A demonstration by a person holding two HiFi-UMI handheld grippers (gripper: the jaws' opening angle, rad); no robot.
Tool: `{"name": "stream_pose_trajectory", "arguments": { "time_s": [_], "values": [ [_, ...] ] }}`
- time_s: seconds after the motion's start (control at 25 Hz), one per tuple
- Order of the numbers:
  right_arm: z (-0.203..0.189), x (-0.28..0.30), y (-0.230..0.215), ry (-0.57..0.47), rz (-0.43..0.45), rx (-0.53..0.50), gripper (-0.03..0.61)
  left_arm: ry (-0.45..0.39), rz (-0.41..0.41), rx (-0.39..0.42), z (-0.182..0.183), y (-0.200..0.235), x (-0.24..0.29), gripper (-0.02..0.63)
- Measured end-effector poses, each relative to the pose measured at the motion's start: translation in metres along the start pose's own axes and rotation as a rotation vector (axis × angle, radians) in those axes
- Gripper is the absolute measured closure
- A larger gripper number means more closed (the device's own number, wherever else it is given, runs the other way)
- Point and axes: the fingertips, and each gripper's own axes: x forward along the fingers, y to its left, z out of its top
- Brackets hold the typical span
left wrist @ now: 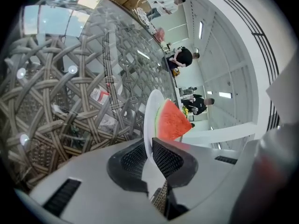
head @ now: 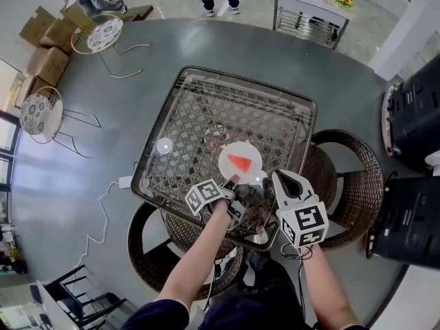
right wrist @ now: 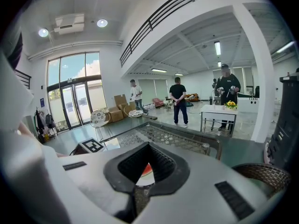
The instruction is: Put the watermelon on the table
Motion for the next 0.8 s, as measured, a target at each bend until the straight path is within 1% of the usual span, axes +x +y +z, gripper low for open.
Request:
{"name": "stream_pose_trajectory", "arguments": {
  "time_s": [0.48, 0.8],
  "values": [
    [-0.0032, -0.003, -0.004, 0.0, 0.0, 0.012, 0.578, -0.021, 0.126, 0.113, -0.0041, 0.0085, 0.0002, 0.551],
    [-0.0015, -0.0048, -0.004, -0.003, 0.002, 0.016, 0.578, -0.04, 0.219, 0.235, -0.0012, 0.0068, -0.0027, 0.522]
  ]
}}
